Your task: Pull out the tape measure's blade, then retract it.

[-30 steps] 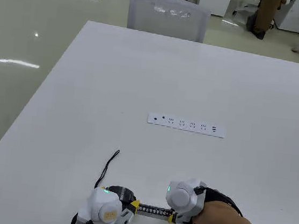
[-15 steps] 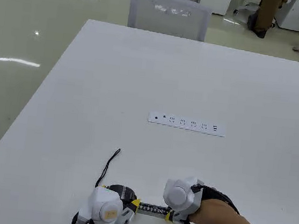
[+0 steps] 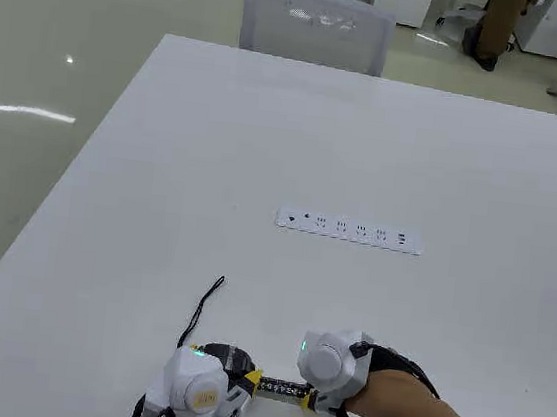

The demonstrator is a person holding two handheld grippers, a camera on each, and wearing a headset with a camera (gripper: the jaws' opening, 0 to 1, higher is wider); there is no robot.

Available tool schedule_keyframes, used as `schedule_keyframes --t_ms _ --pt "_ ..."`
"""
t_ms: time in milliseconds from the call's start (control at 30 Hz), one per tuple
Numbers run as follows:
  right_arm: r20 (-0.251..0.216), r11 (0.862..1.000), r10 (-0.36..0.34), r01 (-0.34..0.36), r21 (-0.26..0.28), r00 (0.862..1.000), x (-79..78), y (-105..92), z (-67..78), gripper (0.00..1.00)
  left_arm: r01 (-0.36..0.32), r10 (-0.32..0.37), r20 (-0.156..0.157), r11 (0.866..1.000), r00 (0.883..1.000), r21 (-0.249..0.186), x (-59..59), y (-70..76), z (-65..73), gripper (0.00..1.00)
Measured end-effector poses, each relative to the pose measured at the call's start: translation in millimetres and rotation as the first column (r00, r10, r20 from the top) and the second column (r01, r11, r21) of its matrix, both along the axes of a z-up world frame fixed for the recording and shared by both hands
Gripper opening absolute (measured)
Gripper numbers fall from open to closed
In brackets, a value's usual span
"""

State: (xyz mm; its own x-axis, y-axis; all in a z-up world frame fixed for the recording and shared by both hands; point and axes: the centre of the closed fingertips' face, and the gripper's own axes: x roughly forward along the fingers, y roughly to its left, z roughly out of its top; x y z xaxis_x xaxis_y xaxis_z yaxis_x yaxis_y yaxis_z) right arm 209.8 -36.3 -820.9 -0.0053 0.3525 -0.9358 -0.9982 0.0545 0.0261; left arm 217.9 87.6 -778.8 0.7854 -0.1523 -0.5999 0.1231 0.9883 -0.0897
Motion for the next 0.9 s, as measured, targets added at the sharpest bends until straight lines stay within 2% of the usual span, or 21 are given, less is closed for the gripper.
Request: schedule_keyframes --t_ms 600,900 --pt "-0.003 1.0 -0.003 0.003 0.016 1.0 -4.5 13.2 6.7 0.14 0.002 -0.002 0.0 1.0 1.0 -0.006 0.6 -0.5 -1.4 0.58" --pt "-0.007 1.0 -0.007 0.007 0.025 1.0 -4.5 18.8 5.3 0.14 0.004 -0.004 0.001 1.0 1.0 -0.009 1.0 0.0 -3.2 0.58"
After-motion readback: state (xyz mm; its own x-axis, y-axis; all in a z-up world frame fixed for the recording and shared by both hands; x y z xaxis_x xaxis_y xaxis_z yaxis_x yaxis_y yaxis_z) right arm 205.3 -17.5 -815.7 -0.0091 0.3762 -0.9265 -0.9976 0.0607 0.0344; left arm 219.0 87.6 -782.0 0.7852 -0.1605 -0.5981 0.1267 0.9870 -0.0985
